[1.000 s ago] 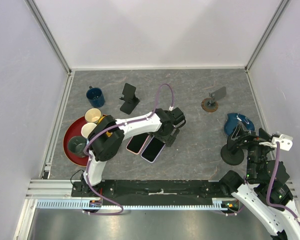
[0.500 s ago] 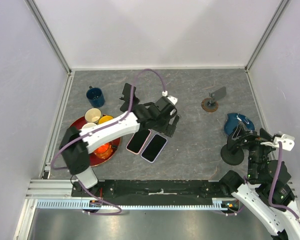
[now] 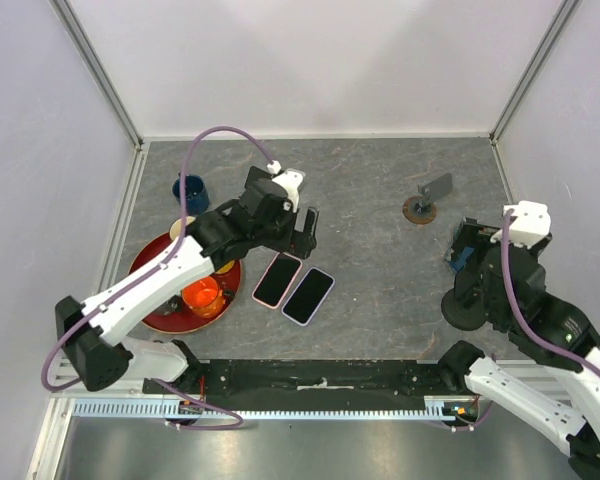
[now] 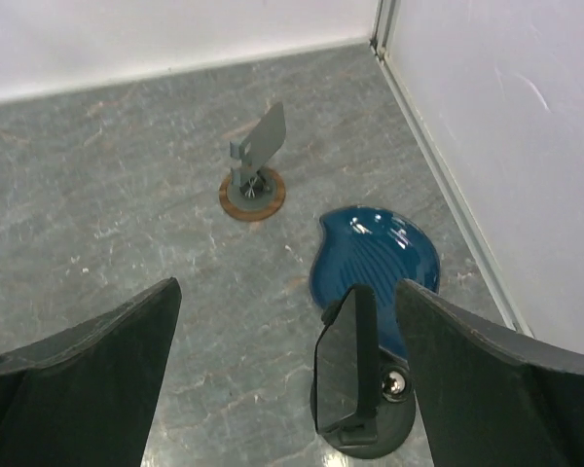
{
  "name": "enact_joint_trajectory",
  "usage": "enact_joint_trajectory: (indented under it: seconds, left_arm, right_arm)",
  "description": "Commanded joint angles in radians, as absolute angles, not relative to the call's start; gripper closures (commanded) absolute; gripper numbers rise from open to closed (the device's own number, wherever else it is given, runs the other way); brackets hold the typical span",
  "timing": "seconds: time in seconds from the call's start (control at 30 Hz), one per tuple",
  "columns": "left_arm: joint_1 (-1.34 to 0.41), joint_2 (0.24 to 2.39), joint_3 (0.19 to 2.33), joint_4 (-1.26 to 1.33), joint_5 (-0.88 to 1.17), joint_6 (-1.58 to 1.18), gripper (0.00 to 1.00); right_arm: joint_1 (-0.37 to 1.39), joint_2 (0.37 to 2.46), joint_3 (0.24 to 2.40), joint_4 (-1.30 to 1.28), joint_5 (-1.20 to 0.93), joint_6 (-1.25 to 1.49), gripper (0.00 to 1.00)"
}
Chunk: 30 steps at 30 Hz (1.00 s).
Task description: Remove the phone from the phone stand
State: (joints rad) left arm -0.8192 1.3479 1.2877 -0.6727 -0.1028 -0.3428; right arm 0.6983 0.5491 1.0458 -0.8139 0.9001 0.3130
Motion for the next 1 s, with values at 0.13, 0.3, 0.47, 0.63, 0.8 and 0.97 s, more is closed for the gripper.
enact_joint_trajectory:
  seconds: [0.13, 0.3, 0.47, 0.63, 0.8, 0.97]
  left_arm:
    - [-0.792, 1.129, 1.152, -0.546, -0.181, -0.206, 0.0]
    - [-0.782, 1.026, 1.051, -0.505, -0.204, -0.184, 0.0]
    - [-0.773, 0.882, 0.959, -0.485, -0.241, -0.172, 0.0]
    - [-0.749, 0.77, 0.891, -0.476, -0.256, -0.158, 0.0]
    - [-0.712, 0.704, 0.865, -0.476, -0.215, -0.158, 0.0]
    - [-0.666, 0.658, 0.836, -0.474, -0.17, -0.156, 0.0]
  right_arm:
    - [0.699, 0.725, 1.219, -1.138, 0.926, 0.494, 0.02]
    - [0.7, 0.816, 1.242, -1.146, 0.937, 0.494, 0.02]
    - [0.648, 0.965, 1.348, -1.144, 0.898, 0.45, 0.02]
    - [0.405, 1.109, 1.468, -1.076, 0.582, 0.299, 0.02]
    - [0.255, 1.193, 1.584, -1.106, 0.517, 0.316, 0.02]
    - [0.186, 1.184, 1.638, -1.235, 0.495, 0.339, 0.02]
